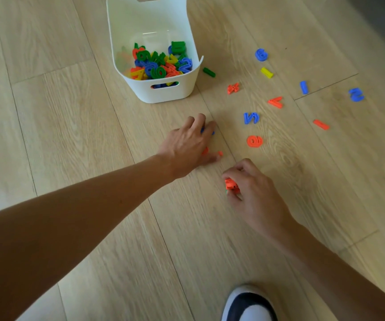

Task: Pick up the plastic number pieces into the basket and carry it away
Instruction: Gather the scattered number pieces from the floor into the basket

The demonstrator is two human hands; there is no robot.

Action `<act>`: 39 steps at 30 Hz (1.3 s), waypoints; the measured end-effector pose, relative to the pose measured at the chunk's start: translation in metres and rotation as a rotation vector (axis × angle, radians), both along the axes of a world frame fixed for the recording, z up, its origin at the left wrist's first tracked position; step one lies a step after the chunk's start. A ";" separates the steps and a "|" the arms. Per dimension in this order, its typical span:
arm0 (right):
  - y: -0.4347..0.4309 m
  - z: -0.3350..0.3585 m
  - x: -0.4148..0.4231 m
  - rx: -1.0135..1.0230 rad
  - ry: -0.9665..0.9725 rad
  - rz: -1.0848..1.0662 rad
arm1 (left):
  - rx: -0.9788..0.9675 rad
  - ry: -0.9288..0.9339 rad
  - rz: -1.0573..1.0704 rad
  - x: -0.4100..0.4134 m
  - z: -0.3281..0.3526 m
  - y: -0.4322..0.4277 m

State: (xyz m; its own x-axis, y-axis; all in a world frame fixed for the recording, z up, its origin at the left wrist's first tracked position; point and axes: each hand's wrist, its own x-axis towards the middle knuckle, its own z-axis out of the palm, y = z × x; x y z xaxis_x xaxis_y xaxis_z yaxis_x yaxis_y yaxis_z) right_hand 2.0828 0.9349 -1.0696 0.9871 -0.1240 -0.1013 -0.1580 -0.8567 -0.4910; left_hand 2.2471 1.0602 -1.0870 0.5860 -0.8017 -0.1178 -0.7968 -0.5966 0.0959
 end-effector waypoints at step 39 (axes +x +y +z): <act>0.041 0.062 0.090 0.359 -0.249 -0.024 | -1.064 2.006 0.817 -0.013 0.056 0.043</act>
State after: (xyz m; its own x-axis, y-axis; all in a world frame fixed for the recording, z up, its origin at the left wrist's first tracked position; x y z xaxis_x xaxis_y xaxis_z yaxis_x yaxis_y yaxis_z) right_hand 2.1730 0.9761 -1.0074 0.9841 -0.1474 0.0989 -0.0146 -0.6223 -0.7827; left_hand 2.2339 1.1036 -1.0308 0.4209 -0.7045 -0.5714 0.8685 0.1311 0.4781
